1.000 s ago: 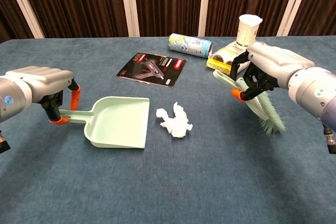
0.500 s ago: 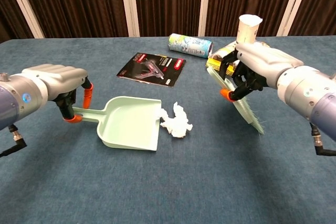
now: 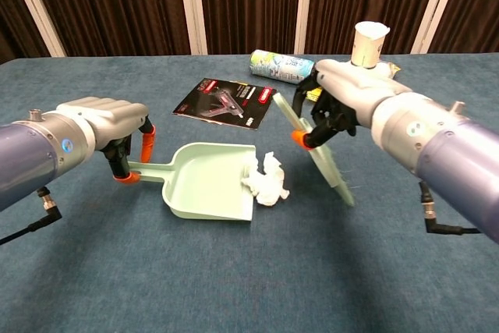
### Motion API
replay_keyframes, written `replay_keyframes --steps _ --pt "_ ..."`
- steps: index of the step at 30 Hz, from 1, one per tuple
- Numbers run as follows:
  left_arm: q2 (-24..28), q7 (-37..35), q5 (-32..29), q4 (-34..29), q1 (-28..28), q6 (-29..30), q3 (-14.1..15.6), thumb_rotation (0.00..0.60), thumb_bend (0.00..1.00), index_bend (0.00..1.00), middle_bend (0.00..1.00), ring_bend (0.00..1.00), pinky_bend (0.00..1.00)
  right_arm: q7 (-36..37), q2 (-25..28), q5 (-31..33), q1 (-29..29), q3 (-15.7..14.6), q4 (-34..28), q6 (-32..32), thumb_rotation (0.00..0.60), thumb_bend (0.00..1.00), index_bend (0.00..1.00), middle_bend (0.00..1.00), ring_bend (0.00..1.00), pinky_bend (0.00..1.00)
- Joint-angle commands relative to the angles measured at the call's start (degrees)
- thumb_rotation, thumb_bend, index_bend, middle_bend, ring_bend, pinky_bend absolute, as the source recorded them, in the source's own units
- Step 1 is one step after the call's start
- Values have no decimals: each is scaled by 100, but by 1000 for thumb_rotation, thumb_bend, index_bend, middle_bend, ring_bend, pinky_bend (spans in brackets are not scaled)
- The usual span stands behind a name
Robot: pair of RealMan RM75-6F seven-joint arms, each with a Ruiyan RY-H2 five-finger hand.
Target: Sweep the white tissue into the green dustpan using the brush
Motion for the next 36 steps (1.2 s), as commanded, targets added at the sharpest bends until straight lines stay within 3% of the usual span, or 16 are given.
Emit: replay_keyframes --steps 1,11,19,36 --pt "-35 -5 -24 27 -32 7 -10 600 512 592 1000 984 1000 -156 -105 153 114 87 -168 74 600 472 777 860 874 725" --pt "-197 155 -151 35 -179 121 0 600 512 594 1000 984 1000 -463 -419 1132 427 546 -1000 285 600 475 778 860 874 726" --pt "-174 664 -455 -155 -424 405 -146 600 513 597 1000 984 1000 -447 -501 1448 628 757 -1374 462 600 475 780 860 874 726" --pt "-101 1263 -1018 -539 -824 784 -371 600 520 602 1000 984 1000 -176 -79 1059 687 748 -1195 712 600 476 783 860 874 726"
